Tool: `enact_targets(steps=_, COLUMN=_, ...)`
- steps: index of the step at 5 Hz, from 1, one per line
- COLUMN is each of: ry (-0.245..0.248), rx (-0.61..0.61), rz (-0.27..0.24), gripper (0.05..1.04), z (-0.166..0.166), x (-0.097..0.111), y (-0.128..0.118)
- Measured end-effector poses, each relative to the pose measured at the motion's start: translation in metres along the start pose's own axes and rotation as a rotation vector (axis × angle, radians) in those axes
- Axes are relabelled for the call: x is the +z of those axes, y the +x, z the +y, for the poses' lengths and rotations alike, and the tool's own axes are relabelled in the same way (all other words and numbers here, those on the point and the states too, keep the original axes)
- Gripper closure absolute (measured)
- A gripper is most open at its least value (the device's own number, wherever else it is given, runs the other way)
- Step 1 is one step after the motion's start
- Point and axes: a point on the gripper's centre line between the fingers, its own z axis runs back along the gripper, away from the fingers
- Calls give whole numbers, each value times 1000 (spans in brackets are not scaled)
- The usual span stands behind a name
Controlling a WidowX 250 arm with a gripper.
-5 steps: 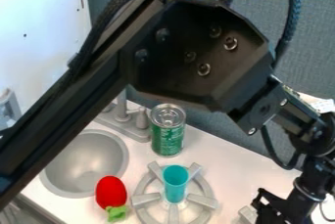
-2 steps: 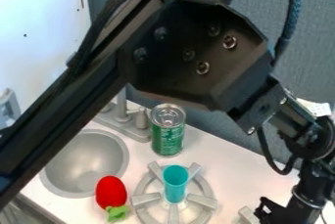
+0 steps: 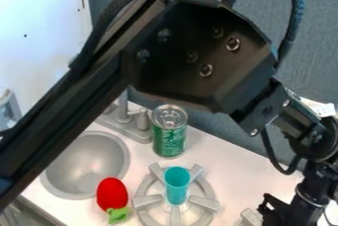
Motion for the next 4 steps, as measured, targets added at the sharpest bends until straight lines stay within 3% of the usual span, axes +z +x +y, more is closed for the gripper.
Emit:
enact_targets(steps=1, ry=41, rx=27, rz=12, gripper=427, z=7, x=-7, y=2)
enact_targets(steps=2, ry=44, rx=28, rz=24, gripper=427, z=8, x=-7, y=4)
enact_targets(steps=3, ry=-5, rx=23, rz=23, gripper=354, z=9, x=-8, y=5)
enact_targets(steps=4, ry=-62, rx=31, rz=9, gripper=111, z=16, x=-13, y=-2)
